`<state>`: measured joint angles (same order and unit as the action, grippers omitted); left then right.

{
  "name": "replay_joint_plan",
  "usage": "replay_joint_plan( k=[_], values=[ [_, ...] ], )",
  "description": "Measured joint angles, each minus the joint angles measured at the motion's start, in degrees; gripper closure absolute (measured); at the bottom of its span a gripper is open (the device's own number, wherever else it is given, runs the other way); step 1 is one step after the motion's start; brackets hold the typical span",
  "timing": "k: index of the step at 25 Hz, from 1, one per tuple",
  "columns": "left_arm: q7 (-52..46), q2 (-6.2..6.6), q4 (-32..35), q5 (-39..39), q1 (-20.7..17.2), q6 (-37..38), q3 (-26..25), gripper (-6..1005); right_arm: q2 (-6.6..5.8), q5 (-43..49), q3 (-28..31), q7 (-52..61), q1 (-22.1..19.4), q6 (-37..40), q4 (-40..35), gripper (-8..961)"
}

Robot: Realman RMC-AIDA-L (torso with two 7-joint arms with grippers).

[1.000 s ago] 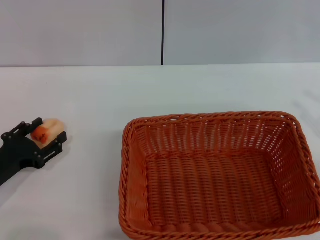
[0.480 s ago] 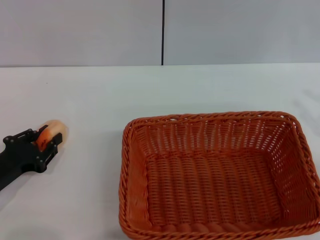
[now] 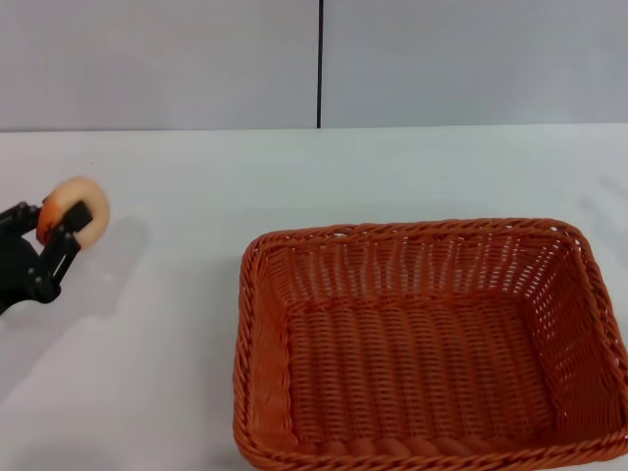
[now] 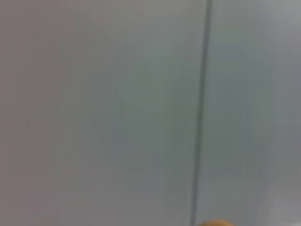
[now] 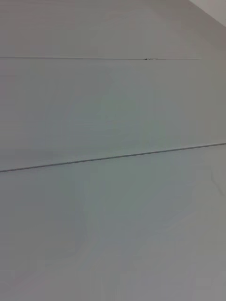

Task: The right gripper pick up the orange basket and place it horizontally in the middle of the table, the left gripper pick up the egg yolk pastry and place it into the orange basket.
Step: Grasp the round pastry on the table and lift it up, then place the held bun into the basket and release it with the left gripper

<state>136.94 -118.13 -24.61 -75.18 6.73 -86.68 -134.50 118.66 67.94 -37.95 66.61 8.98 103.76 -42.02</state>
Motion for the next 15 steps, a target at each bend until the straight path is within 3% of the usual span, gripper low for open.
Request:
replay_joint_plan(
  k=[7, 15],
  values=[
    [-0.5, -0.01, 0.0, -0.5, 2.3, -13.3, 1.4, 771, 0.31, -0.1, 5.6, -2.9, 1.0, 0.4, 4.0, 502],
    [-3.8, -0.05, -1.4, -0.6, 4.9, -16.7, 12.5, 859, 0.20, -0.2, 22.3, -13.2, 1.7, 0.2, 16.8, 502]
  ],
)
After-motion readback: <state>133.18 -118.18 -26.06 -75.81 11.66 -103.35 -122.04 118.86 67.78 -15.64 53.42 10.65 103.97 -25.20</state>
